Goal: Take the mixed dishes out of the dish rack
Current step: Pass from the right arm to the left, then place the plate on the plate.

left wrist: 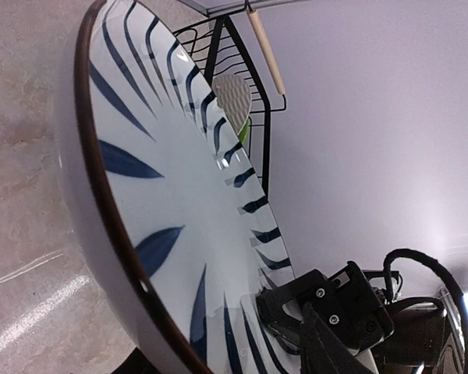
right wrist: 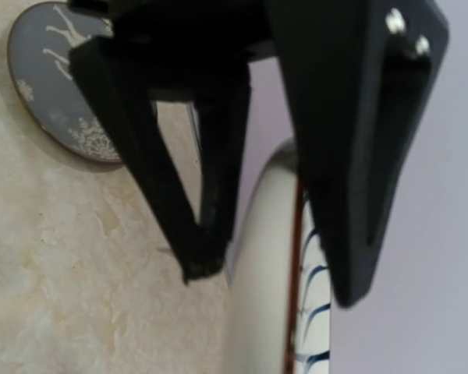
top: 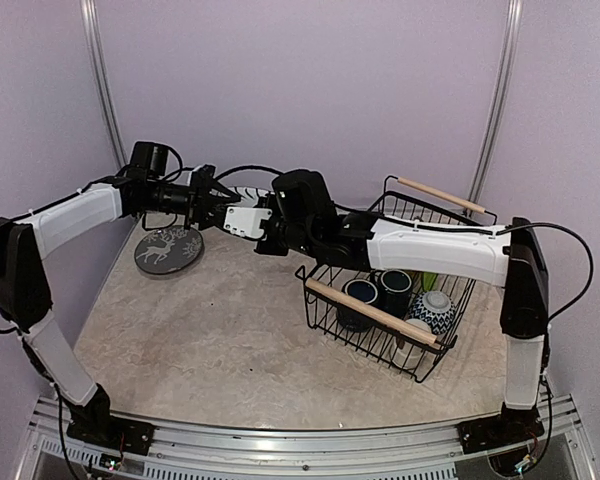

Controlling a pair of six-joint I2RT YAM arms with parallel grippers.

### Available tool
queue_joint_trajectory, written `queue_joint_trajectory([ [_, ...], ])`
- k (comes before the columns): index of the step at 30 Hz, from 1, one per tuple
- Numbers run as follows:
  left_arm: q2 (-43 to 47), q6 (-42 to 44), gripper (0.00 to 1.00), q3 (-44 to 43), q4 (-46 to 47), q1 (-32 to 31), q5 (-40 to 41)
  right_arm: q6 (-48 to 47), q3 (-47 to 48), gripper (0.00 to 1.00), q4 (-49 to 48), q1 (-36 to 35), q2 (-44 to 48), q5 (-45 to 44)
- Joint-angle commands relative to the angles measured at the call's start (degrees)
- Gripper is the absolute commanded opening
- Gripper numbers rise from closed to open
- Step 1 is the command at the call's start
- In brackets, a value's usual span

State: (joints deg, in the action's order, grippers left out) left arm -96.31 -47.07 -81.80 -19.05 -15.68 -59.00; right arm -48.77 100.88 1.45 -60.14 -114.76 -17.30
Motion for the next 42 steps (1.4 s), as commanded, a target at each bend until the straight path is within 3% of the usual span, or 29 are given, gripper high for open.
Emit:
queue_joint_trajectory([
  [1, -1.09, 1.18, 0.45, -1.69, -2.23, -0.81, 1.37, -2.26, 3.67, 0.00, -9.26, -1.12, -0.58, -2.29],
  [9, -0.97, 3.00, 0.12, -2.32, -4.53, -0.91, 3.94, -2.92, 4.18, 0.00, -9.58, -1.64, -2.42, -3.95],
  [12, -0.35, 3.41, 0.00, -2.23, -4.60, -0.49, 4.71, -1.83, 2.79, 0.31, -9.26, -1.57, -1.63, -3.95],
  [14, 0.10, 4.13, 0.00, -2.08, -4.57, -0.26, 5.47, -1.14, 1.13, 0.49, -9.97, -1.62, -0.72, -4.50],
  [19, 1.96, 3.40, 0.00, -0.47, -1.86, 2.37, 5.65, 1.09, -2.50, 0.75, -9.70, -1.51, 1.68, -4.42],
  [22, 2.97, 3.70, 0.00, -0.08, -1.68, 4.89, 6.68, 3.24, -3.95, 0.99, -8.64, -1.49, 3.23, -5.39],
  [28, 3.08, 4.17, 0.00, 0.31, -2.35, 11.43, 9.05, 10.97, -7.88, 1.00, -6.42, -0.21, 7.65, -7.06],
  [32, 2.50, 4.63, 0.00, 0.18, -3.88, 15.13, 11.78, 21.85, -9.07, 1.00, -2.60, 3.70, 10.91, -7.81],
  [38, 0.15, 4.70, 0.00, 1.03, -4.17, 22.17, 15.49, 43.01, -9.01, 1.00, 7.63, 14.95, 15.81, 5.35],
  [42, -2.24, 4.10, 0.01, 1.28, -4.15, 25.75, 16.57, 49.39, -11.46, 1.00, 9.62, 18.54, 20.01, 5.12],
])
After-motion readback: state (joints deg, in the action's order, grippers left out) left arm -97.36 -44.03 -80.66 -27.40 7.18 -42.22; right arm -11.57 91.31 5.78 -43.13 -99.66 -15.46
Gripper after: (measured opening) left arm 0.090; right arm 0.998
